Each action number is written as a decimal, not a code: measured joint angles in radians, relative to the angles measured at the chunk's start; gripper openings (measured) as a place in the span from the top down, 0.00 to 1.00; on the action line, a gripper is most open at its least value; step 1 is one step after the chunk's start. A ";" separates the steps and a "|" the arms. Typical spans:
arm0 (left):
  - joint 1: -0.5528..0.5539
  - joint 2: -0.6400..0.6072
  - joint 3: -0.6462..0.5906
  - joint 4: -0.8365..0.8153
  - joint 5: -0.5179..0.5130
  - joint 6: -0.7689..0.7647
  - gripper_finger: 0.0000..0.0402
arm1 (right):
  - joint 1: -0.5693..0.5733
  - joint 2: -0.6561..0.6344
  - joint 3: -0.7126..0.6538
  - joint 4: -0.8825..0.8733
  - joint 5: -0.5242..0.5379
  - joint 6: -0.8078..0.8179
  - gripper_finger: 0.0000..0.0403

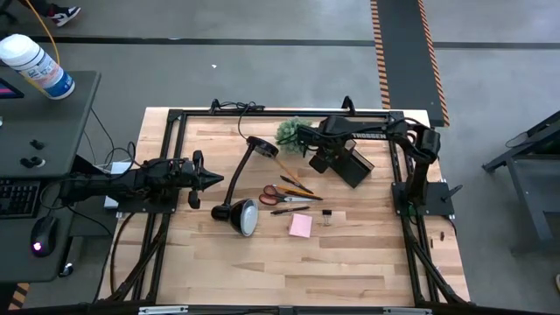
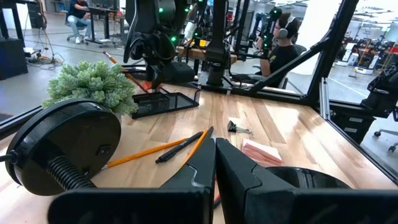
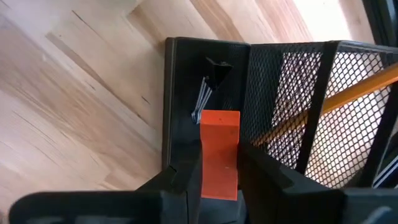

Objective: Pick and place office supplies into organizer
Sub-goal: Put the eraser into the bottom left section of the desk organizer, then put the binder clip into the bottom left section of the desk organizer

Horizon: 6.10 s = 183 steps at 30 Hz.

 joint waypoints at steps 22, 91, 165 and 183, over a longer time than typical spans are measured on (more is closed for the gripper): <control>0.000 0.000 0.000 0.000 0.000 0.000 1.00 | 0.000 0.000 0.000 0.008 -0.006 0.002 0.78; 0.000 0.000 0.000 0.000 0.000 0.000 1.00 | 0.634 0.001 -0.189 0.207 -0.199 1.191 0.61; 0.000 0.000 0.000 0.000 0.000 0.000 1.00 | 0.635 0.006 -0.246 0.235 -0.176 1.057 1.00; 0.000 0.000 0.000 0.000 0.000 0.000 1.00 | 0.505 0.003 0.080 -0.357 0.077 0.903 1.00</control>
